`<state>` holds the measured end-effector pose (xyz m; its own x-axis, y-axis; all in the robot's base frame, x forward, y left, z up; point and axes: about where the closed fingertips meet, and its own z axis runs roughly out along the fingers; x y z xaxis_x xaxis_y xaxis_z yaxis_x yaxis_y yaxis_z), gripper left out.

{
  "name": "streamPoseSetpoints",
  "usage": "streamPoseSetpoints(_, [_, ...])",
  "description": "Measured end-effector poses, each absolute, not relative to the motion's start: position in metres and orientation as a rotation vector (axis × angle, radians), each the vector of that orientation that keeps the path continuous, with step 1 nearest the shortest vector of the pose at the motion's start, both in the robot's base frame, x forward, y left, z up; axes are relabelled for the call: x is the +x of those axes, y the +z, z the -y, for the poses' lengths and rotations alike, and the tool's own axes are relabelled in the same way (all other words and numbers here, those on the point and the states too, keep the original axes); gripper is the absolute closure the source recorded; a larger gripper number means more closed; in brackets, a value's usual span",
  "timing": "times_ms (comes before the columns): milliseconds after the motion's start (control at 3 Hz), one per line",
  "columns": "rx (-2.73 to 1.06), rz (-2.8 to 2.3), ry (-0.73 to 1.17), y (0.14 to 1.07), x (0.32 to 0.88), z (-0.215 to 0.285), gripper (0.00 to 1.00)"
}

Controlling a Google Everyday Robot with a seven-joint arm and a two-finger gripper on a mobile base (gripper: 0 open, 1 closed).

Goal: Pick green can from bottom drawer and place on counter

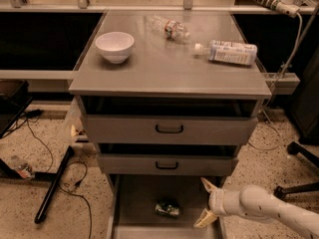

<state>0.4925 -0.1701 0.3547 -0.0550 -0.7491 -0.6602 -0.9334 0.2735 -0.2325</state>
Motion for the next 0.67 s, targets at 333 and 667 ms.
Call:
streamPoseSetpoints(333, [-1.516, -1.825, 0.432, 0.319, 0.494, 0.165, 0.0])
streamPoseSetpoints(667, [-1.537, -1.798, 0.544, 0.277, 0.488, 0.149, 0.0])
